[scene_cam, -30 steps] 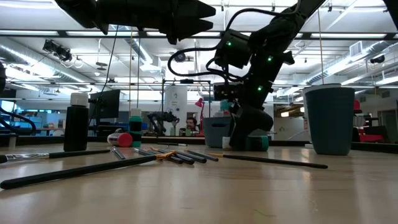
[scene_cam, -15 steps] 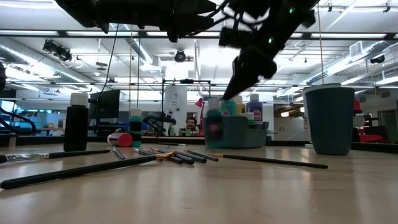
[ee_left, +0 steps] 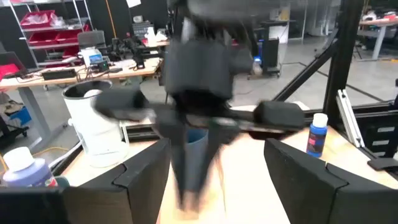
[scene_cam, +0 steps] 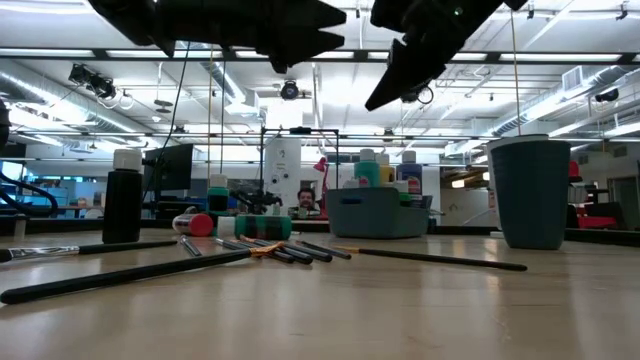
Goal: Pick & Place Paint Supplies
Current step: Put the dark blue paint bottle into the blue bin
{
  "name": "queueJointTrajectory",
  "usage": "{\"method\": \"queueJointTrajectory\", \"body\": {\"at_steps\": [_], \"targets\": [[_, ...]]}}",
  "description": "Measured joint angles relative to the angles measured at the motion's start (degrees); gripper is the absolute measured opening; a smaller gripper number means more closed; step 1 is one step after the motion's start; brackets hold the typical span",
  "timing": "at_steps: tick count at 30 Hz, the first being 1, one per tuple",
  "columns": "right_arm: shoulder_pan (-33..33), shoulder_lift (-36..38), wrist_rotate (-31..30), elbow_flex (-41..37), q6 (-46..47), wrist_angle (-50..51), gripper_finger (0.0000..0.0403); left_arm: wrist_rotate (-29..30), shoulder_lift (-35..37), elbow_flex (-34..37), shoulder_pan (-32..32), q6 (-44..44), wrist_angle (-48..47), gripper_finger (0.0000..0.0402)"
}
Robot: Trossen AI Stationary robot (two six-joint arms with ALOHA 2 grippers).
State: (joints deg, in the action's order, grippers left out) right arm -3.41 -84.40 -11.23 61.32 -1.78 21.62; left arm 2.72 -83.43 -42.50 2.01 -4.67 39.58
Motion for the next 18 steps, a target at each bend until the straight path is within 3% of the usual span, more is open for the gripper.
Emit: {"method": "queueJointTrajectory", "body": {"at_steps": [3,11,18], "targets": [[-1.41,-1.2,4.55,-0.02,1.59,0.17,0.0086,0.0,0.04,0.0,0.01,0.39,-1.32,0.0265],[-7.78,-4.82,5.27,-0.02,6.09,0.57,0.018,0.0,0.04,0.0,0.01,1.87,-2.88,0.0265],[-13.14,-6.41,3.22,-0.07,11.02,2.46,0.0215,0.04,0.06,-0.01,0.04,2.47,-3.77,0.0265]]}}
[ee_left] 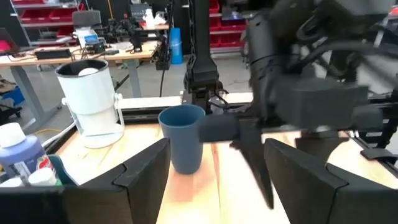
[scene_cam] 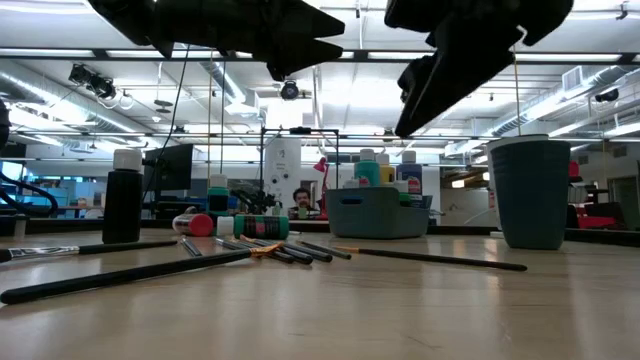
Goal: Pick & Place Paint Supplies
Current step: Put the dark blue paint bottle into the blue bin
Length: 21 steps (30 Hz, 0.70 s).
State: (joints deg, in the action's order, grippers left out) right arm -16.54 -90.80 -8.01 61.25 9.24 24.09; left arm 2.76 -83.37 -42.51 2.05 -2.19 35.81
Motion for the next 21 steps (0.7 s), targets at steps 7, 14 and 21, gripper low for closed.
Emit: {"method": "queueJointTrajectory", "body": {"at_steps": [7,14,21], "targets": [[-2.55,0.02,-0.53,0.02,0.38,0.12,0.0217,4.83,0.0,-0.01,0.03,0.37,-10.6,0.0265],[-4.83,3.1,9.44,0.0,1.07,6.81,0.0217,5.45,0.0,-0.01,0.12,5.12,-17.95,0.0265],[-8.93,7.73,24.25,0.0,11.0,13.46,0.0217,5.44,0.0,-0.01,0.19,6.27,-17.89,0.0265]]}}
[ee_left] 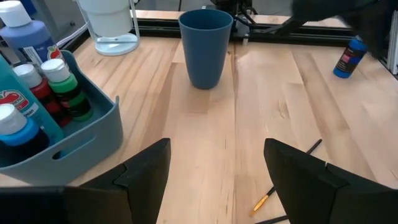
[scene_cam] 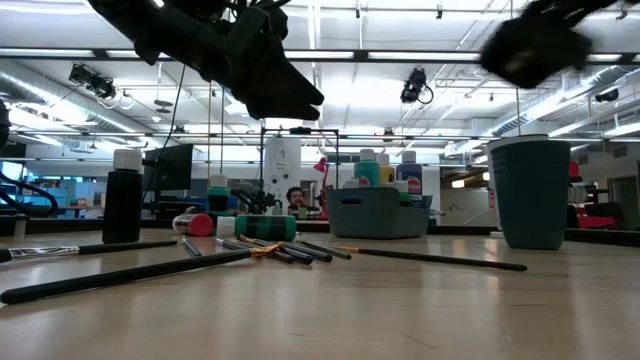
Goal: Pick & Place Paint Supplies
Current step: Put the dark blue paint bottle into the blue bin
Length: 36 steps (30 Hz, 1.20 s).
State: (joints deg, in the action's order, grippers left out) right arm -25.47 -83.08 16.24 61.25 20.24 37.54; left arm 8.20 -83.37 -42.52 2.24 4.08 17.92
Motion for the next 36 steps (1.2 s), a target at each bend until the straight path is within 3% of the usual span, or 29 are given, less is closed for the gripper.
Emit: {"method": "queueJointTrajectory", "body": {"at_steps": [5,12,22,36], "targets": [[-5.5,2.76,9.08,0.02,9.43,3.76,0.0217,0.18,0.0,0.0,0.0,1.8,0.06,0.0265],[-14.84,2.93,8.34,0.02,18.31,11.29,0.0217,0.16,0.02,0.0,0.0,7.72,2.37,0.0265],[-25.13,1.82,-6.49,0.0,16.67,11.71,0.0217,1.66,0.02,0.0,0.0,7.97,7.47,0.0265],[-29.35,-4.32,-14.11,0.02,11.7,12.54,0.0217,1.64,0.02,0.0,0.0,9.24,10.0,0.0265]]}}
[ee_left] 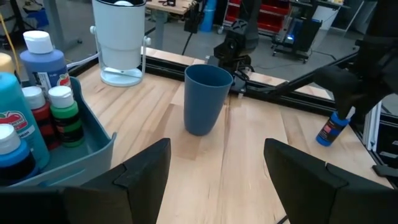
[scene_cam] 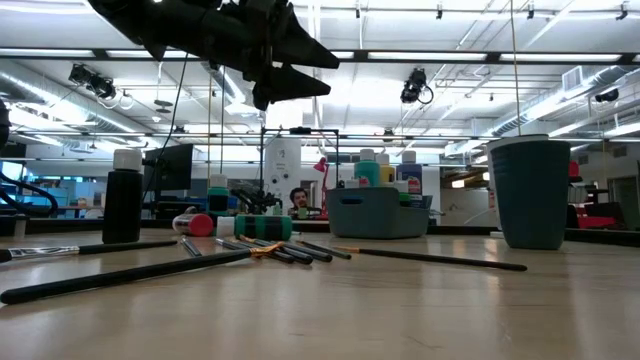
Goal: Pick & Place Paint Supplies
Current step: Put the dark blue paint bottle into the blue bin
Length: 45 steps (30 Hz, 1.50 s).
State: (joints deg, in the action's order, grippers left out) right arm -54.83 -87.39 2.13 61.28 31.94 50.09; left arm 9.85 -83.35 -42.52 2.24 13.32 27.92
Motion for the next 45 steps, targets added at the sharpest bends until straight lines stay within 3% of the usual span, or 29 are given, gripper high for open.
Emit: {"method": "queueJointTrajectory", "body": {"at_steps": [9,18,23,32,39,45], "targets": [[-1.5,0.0,1.2,0.0,0.15,2.31,0.0212,0.0,0.0,-0.01,0.0,0.0,0.22,0.0265],[-1.49,0.02,1.46,0.02,0.01,1.61,0.0114,0.0,0.0,0.0,0.0,0.01,0.24,0.0265],[-1.49,0.02,1.07,0.0,-0.27,-0.33,0.0112,0.0,0.0,-0.01,0.0,-0.01,0.27,0.0265],[2.79,0.25,-19.94,-0.02,-13.11,-3.63,0.0112,0.22,0.0,0.0,0.0,-0.67,0.26,0.0265],[9.22,4.51,-30.96,1.87,-26.07,-2.91,0.0119,0.22,0.0,0.0,-0.01,-0.74,0.24,0.0265],[19.24,11.45,-34.69,2.49,-34.87,0.01,0.0116,0.22,0.0,-0.02,0.0,-0.89,0.24,0.0265]]}}
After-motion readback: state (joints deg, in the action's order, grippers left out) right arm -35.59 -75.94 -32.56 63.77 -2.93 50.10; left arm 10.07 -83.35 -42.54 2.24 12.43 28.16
